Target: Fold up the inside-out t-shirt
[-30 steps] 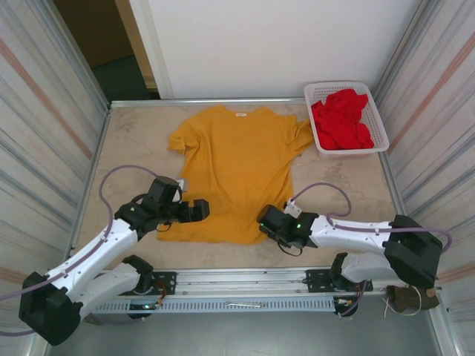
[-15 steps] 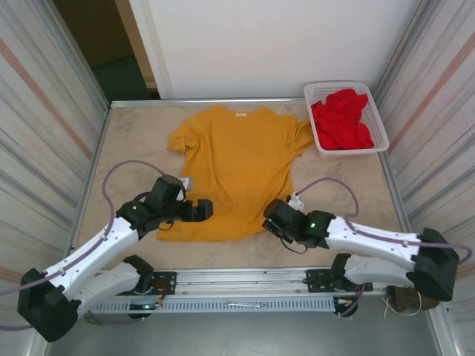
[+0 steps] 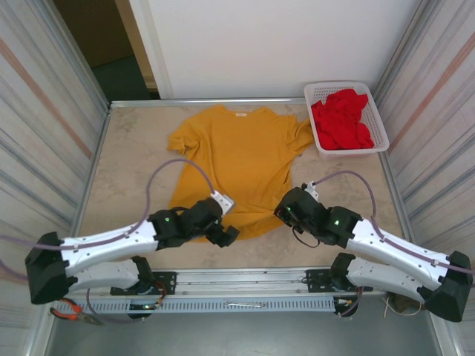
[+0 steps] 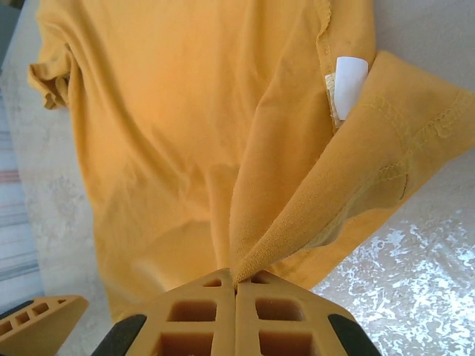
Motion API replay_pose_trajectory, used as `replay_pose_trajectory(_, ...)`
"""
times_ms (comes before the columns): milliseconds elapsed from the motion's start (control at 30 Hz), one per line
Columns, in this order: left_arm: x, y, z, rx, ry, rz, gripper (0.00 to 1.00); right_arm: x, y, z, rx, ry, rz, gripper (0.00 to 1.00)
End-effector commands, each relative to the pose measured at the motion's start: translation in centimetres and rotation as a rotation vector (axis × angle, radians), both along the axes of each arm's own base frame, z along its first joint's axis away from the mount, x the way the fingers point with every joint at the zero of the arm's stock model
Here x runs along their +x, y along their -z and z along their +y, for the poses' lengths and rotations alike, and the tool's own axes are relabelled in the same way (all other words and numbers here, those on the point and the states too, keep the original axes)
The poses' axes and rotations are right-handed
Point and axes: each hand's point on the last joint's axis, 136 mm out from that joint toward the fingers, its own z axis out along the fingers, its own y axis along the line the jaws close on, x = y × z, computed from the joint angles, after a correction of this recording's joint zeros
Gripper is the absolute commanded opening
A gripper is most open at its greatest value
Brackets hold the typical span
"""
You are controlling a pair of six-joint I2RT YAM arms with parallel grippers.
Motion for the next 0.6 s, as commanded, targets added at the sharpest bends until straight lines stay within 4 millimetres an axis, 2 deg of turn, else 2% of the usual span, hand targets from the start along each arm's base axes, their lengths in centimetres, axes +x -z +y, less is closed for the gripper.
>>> replay_pose_trajectory(0,1.3,-1.7,-3.1,0.013,0.059,-0.165,0.99,0.4,-1.3,-0.5,-0.01,0.009,-0.031,0.0)
replay_pose_trajectory(167,1.4,0.3,-5.9,0.083,0.107,-0.202,0.99,0.5,-1.6,-0.3,0.002,0.008,-0.037,0.0)
replay_pose_trajectory(300,3.4,1.8,-5.4,0.209,0.023,-0.256,0.99,0.5,-2.1,-0.3,0.017,0.008,-0.046,0.0)
replay_pose_trajectory(433,6.0,3.1,-3.3,0.382,-0.112,-0.302,0.98,0.3,-2.4,-0.6,0.031,0.012,-0.052,0.0)
replay_pose_trajectory(500,6.8,3.8,-2.9,0.394,-0.127,-0.27,0.83,0.3,-2.5,-0.7,0.032,0.015,-0.056,0.0)
replay_pose_trajectory(533,6.9,3.8,-3.0,0.38,-0.107,-0.246,0.65,0.3,-2.5,-0.9,0.032,0.018,-0.058,0.0)
replay_pose_trajectory(567,6.9,3.2,-3.1,0.357,-0.101,-0.233,0.4,0.3,-2.4,-1.1,0.028,0.021,-0.055,0.0)
